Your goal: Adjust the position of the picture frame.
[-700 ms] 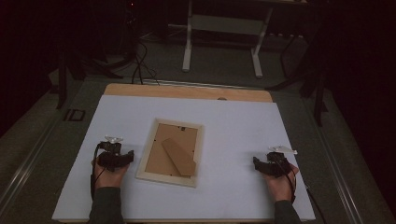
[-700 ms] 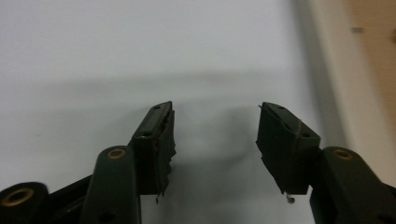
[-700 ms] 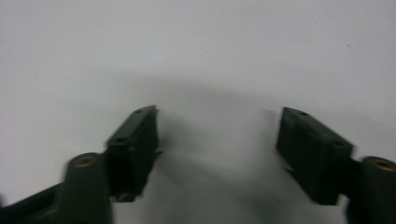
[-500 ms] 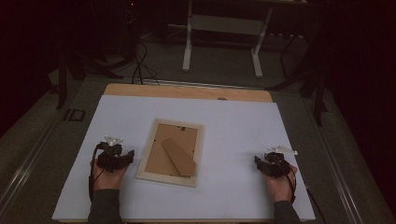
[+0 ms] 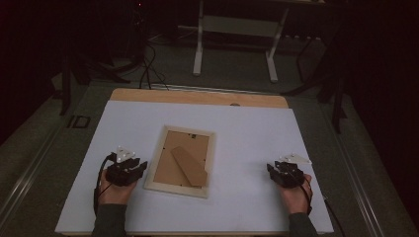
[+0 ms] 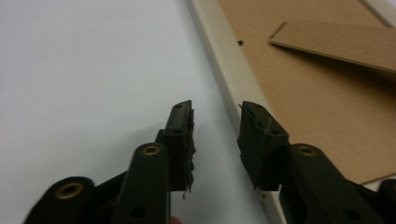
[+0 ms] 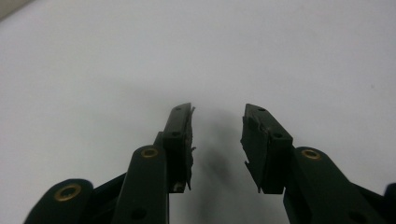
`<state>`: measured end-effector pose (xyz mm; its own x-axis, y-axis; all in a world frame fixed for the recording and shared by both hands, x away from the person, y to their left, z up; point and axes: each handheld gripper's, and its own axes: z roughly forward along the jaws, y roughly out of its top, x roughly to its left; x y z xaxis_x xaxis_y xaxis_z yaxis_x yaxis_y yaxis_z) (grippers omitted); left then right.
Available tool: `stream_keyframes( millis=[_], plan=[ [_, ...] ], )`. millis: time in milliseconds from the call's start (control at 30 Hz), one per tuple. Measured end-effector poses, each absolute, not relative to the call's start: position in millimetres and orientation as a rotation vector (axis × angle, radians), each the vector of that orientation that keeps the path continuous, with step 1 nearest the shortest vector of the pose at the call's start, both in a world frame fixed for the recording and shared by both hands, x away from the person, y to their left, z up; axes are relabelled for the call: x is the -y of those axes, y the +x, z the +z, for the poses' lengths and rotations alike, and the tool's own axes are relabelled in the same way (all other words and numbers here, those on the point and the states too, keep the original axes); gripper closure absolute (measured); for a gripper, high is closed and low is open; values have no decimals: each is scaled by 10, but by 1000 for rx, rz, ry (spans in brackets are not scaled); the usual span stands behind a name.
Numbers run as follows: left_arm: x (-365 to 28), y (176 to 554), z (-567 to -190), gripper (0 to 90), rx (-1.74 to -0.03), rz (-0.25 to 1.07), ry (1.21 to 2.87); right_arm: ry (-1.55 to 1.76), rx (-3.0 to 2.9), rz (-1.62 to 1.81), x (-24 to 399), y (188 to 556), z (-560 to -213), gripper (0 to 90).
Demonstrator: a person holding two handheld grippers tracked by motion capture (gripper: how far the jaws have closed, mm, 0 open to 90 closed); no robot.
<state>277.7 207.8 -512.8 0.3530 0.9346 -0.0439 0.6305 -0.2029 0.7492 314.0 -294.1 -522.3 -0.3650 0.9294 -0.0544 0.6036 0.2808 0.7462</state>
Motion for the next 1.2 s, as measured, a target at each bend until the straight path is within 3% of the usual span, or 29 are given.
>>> stream_keyframes(
  millis=[400, 733, 1200],
  plan=[
    [-1941, 2671, -5096, 570, -1251, 563, 1952, 1341, -2077, 862, 2891, 3134, -5227, 596],
    [-1880, 2612, -5103, 610, -1218, 480, 1994, 1312, -2109, 857, 2816, 3125, -5239, 657],
    [-1777, 2570, -5139, 596, -1169, 476, 2052, 1234, -2169, 888, 2490, 3232, -5175, 689]
  ],
)
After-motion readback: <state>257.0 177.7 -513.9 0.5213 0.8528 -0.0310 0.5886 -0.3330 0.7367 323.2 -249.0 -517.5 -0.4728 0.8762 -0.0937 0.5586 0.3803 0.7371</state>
